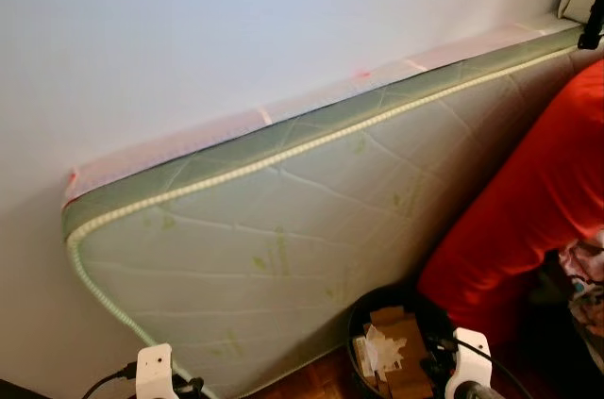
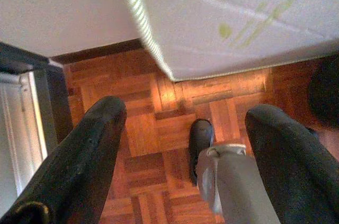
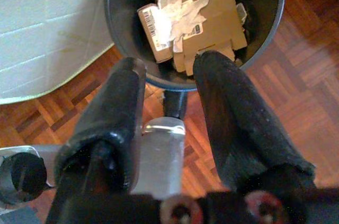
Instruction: Clean up the room
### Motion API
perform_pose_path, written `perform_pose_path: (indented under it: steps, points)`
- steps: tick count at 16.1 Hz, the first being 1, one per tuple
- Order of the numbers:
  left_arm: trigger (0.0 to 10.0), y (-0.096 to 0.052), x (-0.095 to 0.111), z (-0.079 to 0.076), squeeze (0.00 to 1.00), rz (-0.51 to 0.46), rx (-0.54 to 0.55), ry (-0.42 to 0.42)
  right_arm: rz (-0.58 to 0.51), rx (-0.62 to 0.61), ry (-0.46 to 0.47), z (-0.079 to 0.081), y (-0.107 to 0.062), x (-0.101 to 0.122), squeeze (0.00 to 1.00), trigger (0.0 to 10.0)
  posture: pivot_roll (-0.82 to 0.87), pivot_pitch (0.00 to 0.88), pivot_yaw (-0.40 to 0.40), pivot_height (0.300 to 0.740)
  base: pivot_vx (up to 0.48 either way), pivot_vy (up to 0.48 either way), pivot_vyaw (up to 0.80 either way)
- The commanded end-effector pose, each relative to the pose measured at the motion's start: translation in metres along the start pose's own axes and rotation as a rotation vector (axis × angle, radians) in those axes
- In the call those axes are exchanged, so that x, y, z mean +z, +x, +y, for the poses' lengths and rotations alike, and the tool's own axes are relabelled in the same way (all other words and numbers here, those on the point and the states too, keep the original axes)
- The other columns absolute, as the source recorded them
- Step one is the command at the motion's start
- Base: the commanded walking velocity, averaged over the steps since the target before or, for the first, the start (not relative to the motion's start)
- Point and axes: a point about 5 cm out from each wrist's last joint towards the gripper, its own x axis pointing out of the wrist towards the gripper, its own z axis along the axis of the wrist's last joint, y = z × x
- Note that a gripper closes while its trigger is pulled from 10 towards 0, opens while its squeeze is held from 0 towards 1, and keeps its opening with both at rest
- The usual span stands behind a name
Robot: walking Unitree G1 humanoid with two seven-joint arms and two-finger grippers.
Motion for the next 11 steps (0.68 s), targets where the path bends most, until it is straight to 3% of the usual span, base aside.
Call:
perform_pose_path:
  steps: [1, 11]
  points:
    - [10.0, 0.0008, 0.0061, 0.0006, 0.00, -0.022, -0.001, -0.007, 0.007, -0.002, -0.004, -0.0012, -0.0006, -0.0022, 0.00, 10.0, -0.08, 0.000, 0.032, 0.740, 0.000, 0.000, 0.00]
    - [10.0, 0.0008, 0.0066, 0.0004, 0.00, -0.027, 0.001, -0.017, -0.002, -0.018, 0.003, -0.0022, -0.0006, -0.0013, 0.00, 10.0, -0.08, 0.000, 0.030, 0.740, 0.000, 0.000, 0.00]
